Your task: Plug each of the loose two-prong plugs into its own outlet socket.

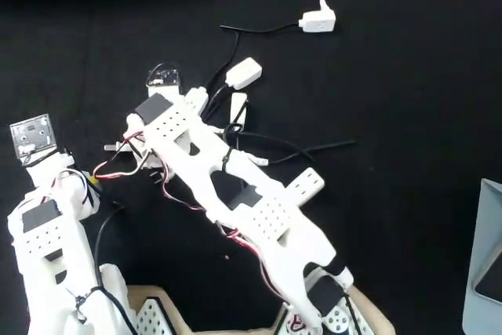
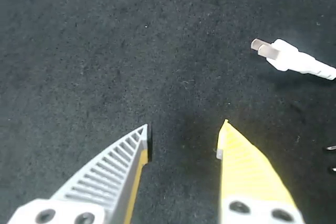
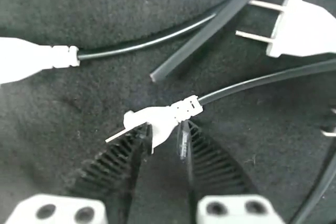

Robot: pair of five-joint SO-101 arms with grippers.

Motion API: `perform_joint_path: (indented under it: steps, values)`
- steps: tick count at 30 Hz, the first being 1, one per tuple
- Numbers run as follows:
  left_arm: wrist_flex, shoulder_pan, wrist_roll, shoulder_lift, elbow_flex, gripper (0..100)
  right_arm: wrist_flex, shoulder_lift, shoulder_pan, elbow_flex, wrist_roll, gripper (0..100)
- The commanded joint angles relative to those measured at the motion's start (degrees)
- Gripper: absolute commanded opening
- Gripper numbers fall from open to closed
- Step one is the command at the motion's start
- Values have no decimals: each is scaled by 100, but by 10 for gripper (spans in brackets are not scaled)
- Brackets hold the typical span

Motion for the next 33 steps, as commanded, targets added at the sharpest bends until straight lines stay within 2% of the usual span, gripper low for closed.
perform_joint_path:
  steps: [1, 7, 12, 19, 24, 33]
  values:
    - [-79, -22, 53, -114, -286, 217, 44, 251, -88, -462, -26, 92]
    - [-79, -22, 53, -114, -286, 217, 993, 409, -149, -1226, -53, 220]
    - [-79, -22, 53, -114, -286, 217, 1037, 444, -149, -1596, -62, 186]
    - [-79, -4, 53, -114, -286, 217, 1064, 435, -141, -2009, -229, 188]
    - [-79, 224, 26, -114, -251, 217, 958, 567, -149, -1965, -229, 188]
    - [-79, 224, 26, -114, -242, 217, 1002, 1156, -149, -1947, -229, 186]
